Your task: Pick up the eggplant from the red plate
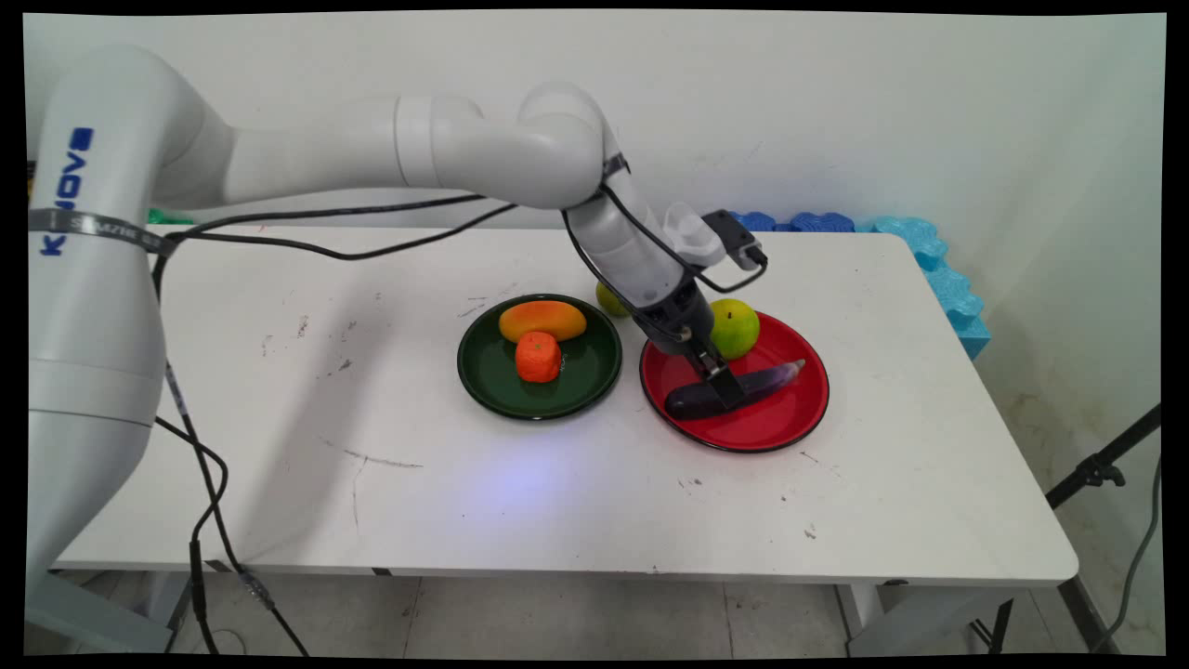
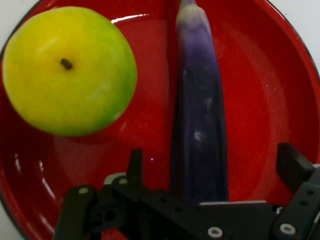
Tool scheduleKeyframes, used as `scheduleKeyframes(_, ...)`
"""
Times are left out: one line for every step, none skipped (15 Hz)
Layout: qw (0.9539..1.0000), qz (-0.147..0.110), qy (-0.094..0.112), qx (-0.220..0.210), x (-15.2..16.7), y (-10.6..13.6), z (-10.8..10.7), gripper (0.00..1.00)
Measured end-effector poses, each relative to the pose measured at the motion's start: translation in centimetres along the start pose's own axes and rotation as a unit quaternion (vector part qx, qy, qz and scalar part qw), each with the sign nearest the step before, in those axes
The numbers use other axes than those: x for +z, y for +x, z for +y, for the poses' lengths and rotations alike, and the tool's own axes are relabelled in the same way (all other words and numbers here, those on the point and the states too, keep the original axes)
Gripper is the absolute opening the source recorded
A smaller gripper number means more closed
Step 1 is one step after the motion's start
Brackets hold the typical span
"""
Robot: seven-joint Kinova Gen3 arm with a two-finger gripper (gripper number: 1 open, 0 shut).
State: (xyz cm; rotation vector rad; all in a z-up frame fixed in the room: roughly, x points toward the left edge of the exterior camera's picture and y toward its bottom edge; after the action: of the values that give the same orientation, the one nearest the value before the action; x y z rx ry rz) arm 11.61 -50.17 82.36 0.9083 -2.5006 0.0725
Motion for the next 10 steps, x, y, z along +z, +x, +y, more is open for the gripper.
scheduleKeyframes(1.0000, 0.000, 0.000, 0.001, 0.5, 0.1, 0.0, 1.00)
scheduleKeyframes(1.0000, -0.001, 0.001, 0.002, 1.0, 0.2, 0.1, 1.00)
scheduleKeyframes(1.0000, -0.001, 0.001, 0.003, 1.4, 0.3, 0.1, 1.00)
scheduleKeyframes(1.0000, -0.002, 0.002, 0.004, 1.7, 0.4, 0.1, 1.00)
scheduleKeyframes(1.0000, -0.002, 0.002, 0.005, 2.0, 0.5, 0.1, 1.00)
scheduleKeyframes(1.0000, -0.002, 0.003, 0.006, 2.4, 0.5, 0.1, 1.00)
scheduleKeyframes(1.0000, -0.003, 0.003, 0.007, 2.5, 0.6, 0.1, 1.00)
scheduleKeyframes(1.0000, -0.003, 0.004, 0.008, 2.7, 0.6, 0.2, 1.00)
scheduleKeyframes(0.9999, -0.003, 0.004, 0.009, 2.9, 0.6, 0.2, 0.00)
scheduleKeyframes(0.9999, -0.003, 0.004, 0.011, 3.0, 0.7, 0.2, 0.00)
